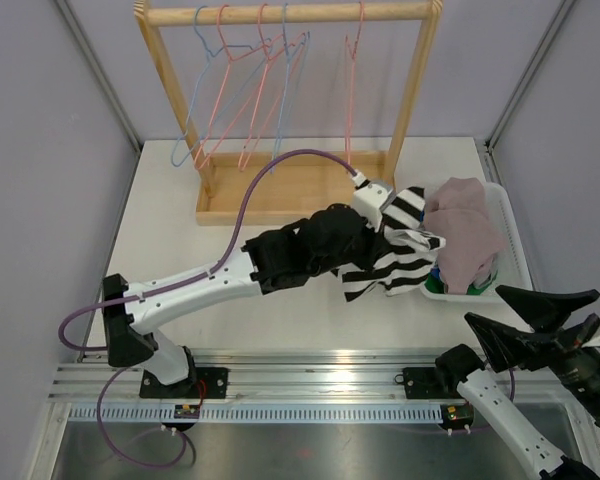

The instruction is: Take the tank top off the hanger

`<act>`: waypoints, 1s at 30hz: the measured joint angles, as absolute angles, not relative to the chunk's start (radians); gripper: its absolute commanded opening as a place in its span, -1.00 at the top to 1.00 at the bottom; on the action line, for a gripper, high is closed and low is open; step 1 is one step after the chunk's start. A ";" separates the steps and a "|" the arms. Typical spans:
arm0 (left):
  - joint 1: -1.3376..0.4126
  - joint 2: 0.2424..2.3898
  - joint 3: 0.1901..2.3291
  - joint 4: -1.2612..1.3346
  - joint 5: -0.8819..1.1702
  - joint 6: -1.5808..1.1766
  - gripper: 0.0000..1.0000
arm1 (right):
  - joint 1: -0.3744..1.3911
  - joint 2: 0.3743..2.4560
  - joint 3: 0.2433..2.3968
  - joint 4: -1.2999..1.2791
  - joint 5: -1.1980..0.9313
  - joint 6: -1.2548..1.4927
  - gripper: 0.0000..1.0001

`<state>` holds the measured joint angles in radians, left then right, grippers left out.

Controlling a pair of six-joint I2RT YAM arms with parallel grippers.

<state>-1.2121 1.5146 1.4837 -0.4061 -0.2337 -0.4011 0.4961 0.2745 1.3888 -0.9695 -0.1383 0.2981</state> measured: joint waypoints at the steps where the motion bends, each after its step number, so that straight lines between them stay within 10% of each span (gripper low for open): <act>1: -1.212 1.542 1.547 -0.398 -0.227 -0.385 1.00 | 0.496 0.269 1.406 -0.978 -0.126 0.297 -0.99; 12: -1.208 2.078 2.275 -0.319 -0.167 -0.174 1.00 | 0.496 0.261 1.572 -1.024 -0.060 0.292 -0.99; 30: -1.045 2.577 2.461 -0.101 0.017 -0.343 0.78 | 0.496 0.197 1.475 -1.072 -0.045 0.350 -0.99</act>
<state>-1.0454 2.5767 2.4611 -0.1013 0.0174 -0.3428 0.4961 0.1974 1.4746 -1.0718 -0.0452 0.3496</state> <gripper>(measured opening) 0.108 0.993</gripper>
